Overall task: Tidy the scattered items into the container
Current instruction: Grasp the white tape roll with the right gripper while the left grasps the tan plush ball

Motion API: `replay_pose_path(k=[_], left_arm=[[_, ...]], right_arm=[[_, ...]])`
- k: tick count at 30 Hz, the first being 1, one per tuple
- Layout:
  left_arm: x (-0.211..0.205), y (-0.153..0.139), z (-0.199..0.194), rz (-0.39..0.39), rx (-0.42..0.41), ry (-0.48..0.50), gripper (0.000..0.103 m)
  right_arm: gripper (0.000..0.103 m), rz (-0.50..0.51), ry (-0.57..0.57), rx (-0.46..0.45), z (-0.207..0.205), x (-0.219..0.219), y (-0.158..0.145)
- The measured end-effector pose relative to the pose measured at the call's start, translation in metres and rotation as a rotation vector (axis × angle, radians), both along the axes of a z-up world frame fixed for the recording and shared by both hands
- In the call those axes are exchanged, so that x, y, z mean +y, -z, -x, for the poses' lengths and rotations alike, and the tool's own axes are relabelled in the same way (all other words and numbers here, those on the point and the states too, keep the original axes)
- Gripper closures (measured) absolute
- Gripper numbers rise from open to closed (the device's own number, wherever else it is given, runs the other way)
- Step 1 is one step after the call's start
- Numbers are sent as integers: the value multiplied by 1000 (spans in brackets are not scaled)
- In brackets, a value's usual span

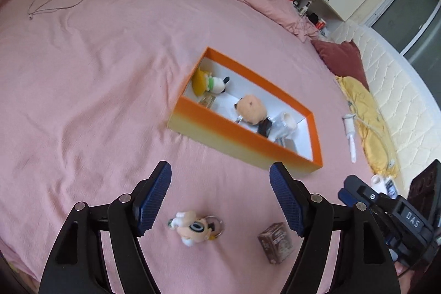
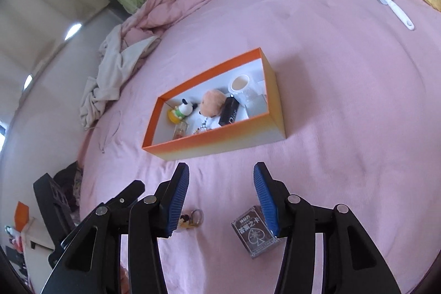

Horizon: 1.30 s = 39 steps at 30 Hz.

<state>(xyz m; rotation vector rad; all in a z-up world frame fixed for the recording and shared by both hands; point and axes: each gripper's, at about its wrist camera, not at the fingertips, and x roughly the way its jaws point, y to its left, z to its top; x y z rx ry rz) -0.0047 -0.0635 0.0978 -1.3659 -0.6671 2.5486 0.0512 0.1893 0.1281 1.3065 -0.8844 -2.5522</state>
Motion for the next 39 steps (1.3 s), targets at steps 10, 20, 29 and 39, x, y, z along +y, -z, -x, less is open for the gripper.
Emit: replay_pose_path(k=[10, 20, 29, 39], left_arm=[[40, -8, 116, 45, -173, 226, 29], [73, 39, 172, 124, -315, 262, 29], [57, 54, 171, 114, -314, 247, 29], [46, 47, 158, 86, -280, 270, 29]], right_arm=[[55, 5, -54, -149, 124, 5, -11], [62, -135, -100, -347, 185, 2, 45], [67, -282, -145, -347, 202, -11, 55], [75, -219, -46, -321, 186, 13, 47]])
